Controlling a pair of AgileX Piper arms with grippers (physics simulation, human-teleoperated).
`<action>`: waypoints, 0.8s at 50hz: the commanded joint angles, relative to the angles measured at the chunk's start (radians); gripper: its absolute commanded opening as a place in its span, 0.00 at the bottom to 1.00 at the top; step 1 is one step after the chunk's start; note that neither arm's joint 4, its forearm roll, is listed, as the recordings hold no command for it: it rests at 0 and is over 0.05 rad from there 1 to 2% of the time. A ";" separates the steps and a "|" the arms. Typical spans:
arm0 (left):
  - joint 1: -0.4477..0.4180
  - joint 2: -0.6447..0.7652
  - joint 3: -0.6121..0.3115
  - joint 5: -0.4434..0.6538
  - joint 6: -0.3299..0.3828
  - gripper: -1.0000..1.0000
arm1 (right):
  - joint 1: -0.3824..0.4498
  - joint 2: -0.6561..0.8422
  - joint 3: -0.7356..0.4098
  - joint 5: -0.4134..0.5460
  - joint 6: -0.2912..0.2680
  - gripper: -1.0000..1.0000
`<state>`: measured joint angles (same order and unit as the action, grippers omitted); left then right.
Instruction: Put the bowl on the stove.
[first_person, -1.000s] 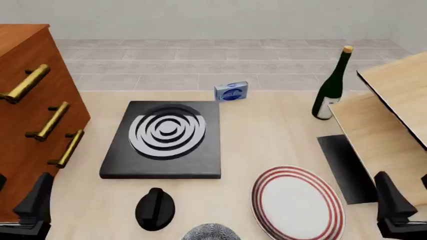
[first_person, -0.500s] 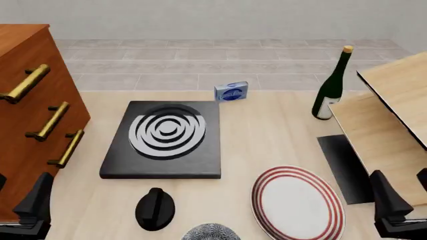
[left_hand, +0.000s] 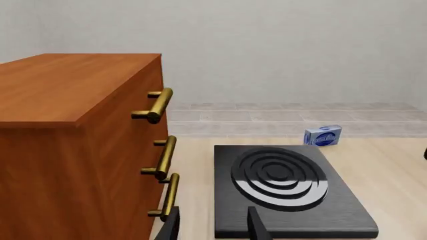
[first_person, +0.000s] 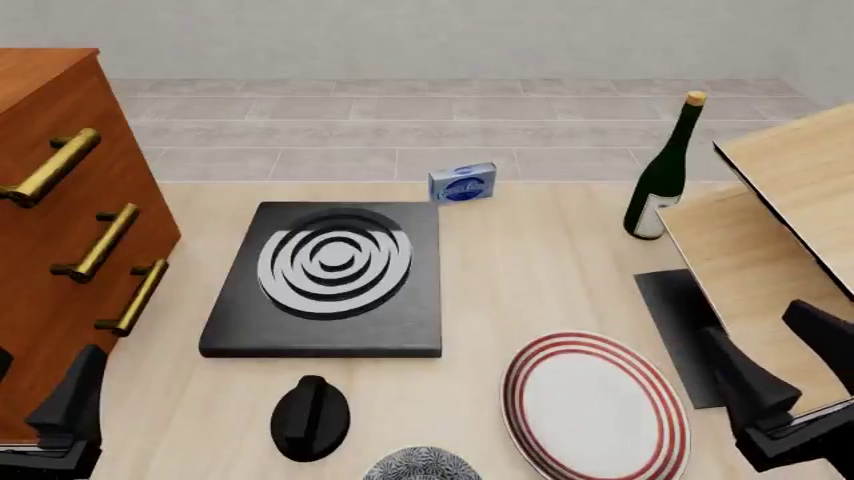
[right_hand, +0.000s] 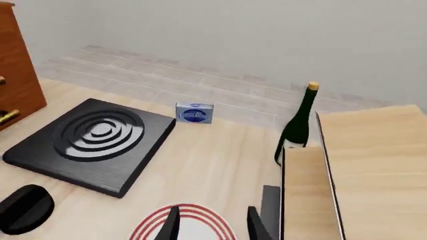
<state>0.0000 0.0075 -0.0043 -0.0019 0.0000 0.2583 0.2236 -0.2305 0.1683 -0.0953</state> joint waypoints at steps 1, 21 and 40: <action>0.000 0.000 0.000 0.000 0.000 1.00 | 0.126 0.056 -0.092 0.110 -0.045 1.00; 0.000 0.000 0.000 0.000 0.000 1.00 | 0.344 0.237 -0.127 0.132 -0.109 1.00; 0.000 0.000 0.000 0.000 0.000 1.00 | 0.568 0.467 -0.122 -0.011 -0.062 1.00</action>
<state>0.0000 0.0075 -0.0043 -0.0019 0.0000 0.7266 0.5758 -0.3449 0.2198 -0.1754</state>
